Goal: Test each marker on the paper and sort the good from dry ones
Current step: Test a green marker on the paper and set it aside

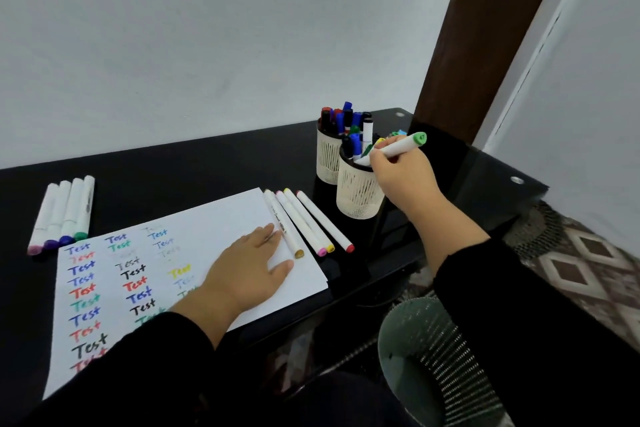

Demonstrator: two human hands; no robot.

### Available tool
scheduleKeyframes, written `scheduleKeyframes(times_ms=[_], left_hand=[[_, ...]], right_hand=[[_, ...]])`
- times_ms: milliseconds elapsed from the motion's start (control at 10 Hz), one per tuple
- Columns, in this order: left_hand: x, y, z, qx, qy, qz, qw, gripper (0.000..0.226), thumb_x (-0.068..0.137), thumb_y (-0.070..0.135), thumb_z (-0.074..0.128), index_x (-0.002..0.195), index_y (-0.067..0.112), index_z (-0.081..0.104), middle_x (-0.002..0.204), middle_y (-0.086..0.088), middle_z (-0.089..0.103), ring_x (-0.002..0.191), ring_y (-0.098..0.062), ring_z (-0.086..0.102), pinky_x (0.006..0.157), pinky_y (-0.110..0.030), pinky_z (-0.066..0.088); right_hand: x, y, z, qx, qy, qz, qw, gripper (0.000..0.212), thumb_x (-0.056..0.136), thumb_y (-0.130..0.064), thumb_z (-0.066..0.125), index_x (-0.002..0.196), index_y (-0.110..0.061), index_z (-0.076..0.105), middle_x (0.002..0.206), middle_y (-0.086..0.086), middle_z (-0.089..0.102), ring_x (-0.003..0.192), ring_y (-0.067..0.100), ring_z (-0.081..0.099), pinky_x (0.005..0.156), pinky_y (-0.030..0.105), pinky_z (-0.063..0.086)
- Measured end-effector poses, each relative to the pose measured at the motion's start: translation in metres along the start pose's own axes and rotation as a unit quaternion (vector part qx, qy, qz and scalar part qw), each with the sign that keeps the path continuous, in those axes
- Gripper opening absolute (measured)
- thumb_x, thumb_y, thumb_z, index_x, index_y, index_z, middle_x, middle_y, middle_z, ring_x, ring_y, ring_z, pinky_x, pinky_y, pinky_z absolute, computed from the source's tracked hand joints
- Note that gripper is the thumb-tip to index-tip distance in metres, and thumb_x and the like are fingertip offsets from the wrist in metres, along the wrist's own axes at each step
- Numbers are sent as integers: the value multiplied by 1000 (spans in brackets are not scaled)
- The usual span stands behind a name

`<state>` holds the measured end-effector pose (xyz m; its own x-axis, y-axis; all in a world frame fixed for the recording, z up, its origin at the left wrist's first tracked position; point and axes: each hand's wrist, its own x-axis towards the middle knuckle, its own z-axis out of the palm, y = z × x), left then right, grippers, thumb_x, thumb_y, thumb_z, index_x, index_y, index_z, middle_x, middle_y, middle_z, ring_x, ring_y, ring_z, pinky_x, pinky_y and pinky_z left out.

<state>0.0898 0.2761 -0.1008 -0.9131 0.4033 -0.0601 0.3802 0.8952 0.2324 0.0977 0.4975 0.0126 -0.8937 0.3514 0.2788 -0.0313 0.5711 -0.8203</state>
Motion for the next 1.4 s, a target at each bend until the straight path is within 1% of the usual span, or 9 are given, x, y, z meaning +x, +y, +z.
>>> scheduleKeyframes(times_ms=[200,300,400,500,800,900,1100,1300,1400], left_hand=[[1,-2,2,-6,9,1,1000,64,96,53,27,150,25,9,157,11,1,144,-9,3,114,-25,6],[0,-2,3,-14,12,2,1000,63,96,52,28,150,25,10,157,11,1,144,-8,3,114,-25,6],[0,-2,3,-17,13,-2,1000,63,96,52,28,150,25,10,157,12,1,144,-9,2,114,-25,6],[0,-2,2,-19,11,-6,1000,63,96,52,28,150,26,10,157,13,0,144,-9,3,115,-26,7],[2,-3,4,-14,10,-5,1000,63,96,53,28,150,26,10,157,13,1,144,-8,3,114,-26,7],[1,-3,4,-14,10,-7,1000,63,96,53,28,150,27,9,156,13,0,143,-8,2,114,-26,7],[1,-3,3,-7,8,-9,1000,63,96,54,27,150,27,8,156,14,0,143,-8,3,114,-25,7],[2,-2,4,-8,6,-12,1000,63,96,54,27,150,28,8,156,14,0,143,-7,2,114,-25,7],[1,-1,3,-4,3,-12,1000,63,96,53,27,150,27,8,156,14,0,143,-7,2,114,-25,6]], right_hand=[[25,-9,8,-166,-34,16,985,25,96,-29,48,92,-6,54,69,2,51,60,13,47,47,26,30],[38,-15,9,-230,-58,40,971,26,95,-28,49,100,-4,54,84,8,56,71,21,53,56,27,37],[46,-27,11,-314,-113,79,939,28,95,-31,50,94,-3,49,73,8,50,67,22,51,59,28,41],[50,-35,15,-361,-156,99,914,39,95,-39,49,107,-3,51,78,9,52,86,27,55,74,32,43],[47,-21,13,-222,-99,100,965,26,89,-31,55,89,-5,57,67,4,50,58,15,48,47,25,33],[45,-22,11,-237,-117,92,960,24,93,-28,46,78,-9,49,71,6,47,63,20,47,47,26,31],[40,-14,6,-211,-74,25,974,21,93,-32,51,90,-10,50,68,-2,49,58,8,45,47,22,32],[42,-7,6,-278,-86,3,957,33,92,-34,53,69,-11,49,64,2,49,61,15,47,47,21,32],[41,-5,7,-223,-63,-13,973,20,90,-33,58,87,-14,55,80,1,57,75,14,52,55,23,37]])
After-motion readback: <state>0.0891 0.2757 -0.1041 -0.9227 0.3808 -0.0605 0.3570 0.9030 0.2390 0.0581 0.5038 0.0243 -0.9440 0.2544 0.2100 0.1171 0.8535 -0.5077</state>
